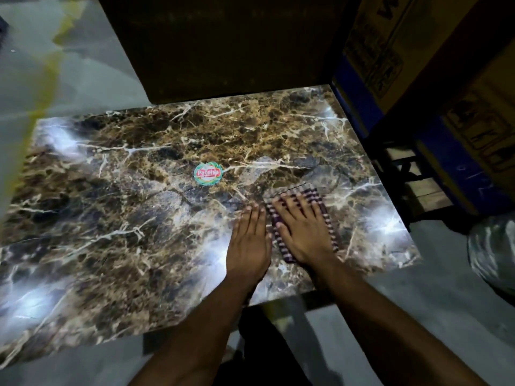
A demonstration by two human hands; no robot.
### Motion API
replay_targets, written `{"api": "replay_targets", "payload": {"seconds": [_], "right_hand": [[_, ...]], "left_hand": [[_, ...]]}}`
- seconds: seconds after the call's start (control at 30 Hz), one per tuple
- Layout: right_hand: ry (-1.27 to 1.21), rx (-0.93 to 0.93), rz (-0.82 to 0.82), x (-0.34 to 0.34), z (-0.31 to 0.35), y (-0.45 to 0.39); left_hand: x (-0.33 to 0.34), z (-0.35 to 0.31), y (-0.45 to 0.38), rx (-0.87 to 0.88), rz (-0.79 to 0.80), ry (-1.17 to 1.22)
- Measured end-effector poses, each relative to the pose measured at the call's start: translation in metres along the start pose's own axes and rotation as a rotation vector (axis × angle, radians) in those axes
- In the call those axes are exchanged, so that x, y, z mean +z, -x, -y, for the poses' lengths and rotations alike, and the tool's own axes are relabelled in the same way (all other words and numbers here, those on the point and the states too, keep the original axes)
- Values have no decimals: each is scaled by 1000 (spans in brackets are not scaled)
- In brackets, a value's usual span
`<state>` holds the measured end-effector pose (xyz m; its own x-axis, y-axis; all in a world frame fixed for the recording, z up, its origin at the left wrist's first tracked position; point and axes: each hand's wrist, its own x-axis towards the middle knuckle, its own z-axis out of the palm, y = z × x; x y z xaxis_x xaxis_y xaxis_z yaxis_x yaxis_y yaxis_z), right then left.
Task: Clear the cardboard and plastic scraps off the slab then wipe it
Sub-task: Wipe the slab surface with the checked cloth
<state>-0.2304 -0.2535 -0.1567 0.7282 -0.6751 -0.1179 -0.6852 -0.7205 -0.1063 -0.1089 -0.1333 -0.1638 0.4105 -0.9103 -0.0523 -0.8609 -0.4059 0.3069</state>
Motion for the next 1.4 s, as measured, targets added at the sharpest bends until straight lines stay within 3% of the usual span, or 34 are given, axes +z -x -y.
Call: {"api": "replay_targets", "payload": {"seconds": [0.1, 0.27, 0.4, 0.53, 0.7, 0.87, 0.97, 1.07, 1.2, 1.3, 1.4], "right_hand": [[-2, -15, 35, 2, -22, 46], [-40, 174, 18, -2, -26, 33], [-45, 41, 23, 4, 13, 57], [-21, 31, 34, 9, -25, 96], [-56, 194, -12, 1, -36, 56], [-32, 52, 13, 7, -44, 89], [-30, 110, -10, 3, -84, 85], [-63, 202, -32, -2, -83, 40], [-61, 116, -10, -4, -65, 28], [-30, 51, 9, -4, -91, 54], [-54, 105, -10, -11, -120, 19]], "left_hand": [[0, -4, 19, 42, 5, 17], [2, -18, 47, 62, 41, -16], [7, -25, 57, 54, 52, -55], [6, -32, 69, 70, 77, -23], [4, -34, 68, 50, 46, -33], [11, -44, 59, 30, 31, -23], [11, -52, 40, 24, 50, 5], [10, -59, 17, 22, 31, 35], [8, -70, -13, -1, 24, 39], [7, -73, -23, -15, 24, 36], [9, -74, -31, -37, 25, 24]]}}
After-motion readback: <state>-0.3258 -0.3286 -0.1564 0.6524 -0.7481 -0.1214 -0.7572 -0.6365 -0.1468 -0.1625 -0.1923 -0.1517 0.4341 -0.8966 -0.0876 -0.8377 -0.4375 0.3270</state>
